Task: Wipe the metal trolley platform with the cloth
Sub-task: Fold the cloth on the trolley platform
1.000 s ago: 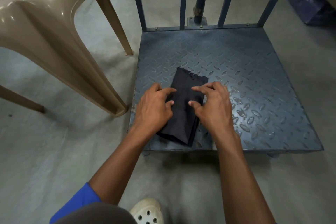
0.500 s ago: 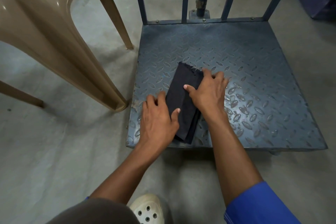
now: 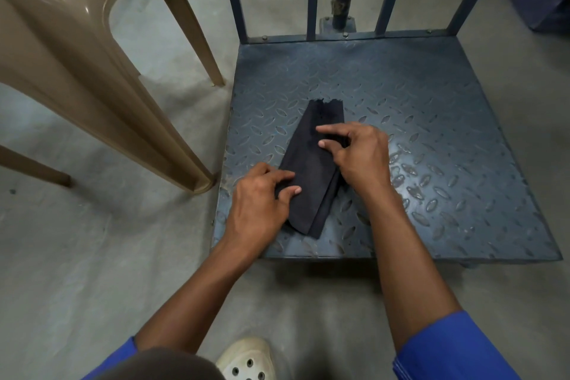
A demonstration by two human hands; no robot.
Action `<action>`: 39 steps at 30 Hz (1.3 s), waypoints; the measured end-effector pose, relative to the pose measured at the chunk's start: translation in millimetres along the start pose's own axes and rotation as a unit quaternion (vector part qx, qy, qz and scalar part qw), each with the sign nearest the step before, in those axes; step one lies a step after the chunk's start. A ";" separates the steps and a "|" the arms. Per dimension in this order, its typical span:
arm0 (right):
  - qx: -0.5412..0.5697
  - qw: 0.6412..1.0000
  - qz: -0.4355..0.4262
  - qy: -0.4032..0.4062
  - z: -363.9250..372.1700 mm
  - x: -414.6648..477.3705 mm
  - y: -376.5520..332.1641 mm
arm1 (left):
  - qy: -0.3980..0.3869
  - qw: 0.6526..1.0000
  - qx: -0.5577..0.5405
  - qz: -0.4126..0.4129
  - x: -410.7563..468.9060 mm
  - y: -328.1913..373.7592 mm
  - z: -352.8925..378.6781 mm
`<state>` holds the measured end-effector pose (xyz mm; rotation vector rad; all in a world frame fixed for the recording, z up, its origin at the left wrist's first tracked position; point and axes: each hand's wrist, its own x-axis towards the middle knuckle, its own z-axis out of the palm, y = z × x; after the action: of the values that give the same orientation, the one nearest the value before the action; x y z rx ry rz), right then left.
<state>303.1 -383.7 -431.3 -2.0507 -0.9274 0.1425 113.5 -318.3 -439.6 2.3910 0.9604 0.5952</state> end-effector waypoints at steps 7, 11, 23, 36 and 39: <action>-0.029 0.991 -0.108 0.080 12.5 14.6 18.6 | 0.009 0.981 0.138 0.134 5.1 -5.6 15.3; -0.010 0.991 -0.088 0.098 22.1 30.9 16.4 | -0.029 0.979 0.149 0.137 21.0 -11.8 16.4; -0.036 0.997 -0.066 0.024 -152.5 97.4 -171.1 | -0.103 0.971 0.153 0.154 67.6 133.1 -178.9; 0.034 0.995 -0.094 -0.013 -340.4 101.0 -460.6 | -0.124 0.982 0.088 -0.110 27.4 368.4 -478.5; 0.050 0.994 -0.088 -0.042 -341.8 108.3 -502.2 | -0.103 0.981 0.094 -0.133 26.1 372.6 -515.2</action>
<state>239.9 -359.8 182.1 -1.8728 -1.1262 0.1786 34.4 -391.6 187.5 2.3700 1.2604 0.1592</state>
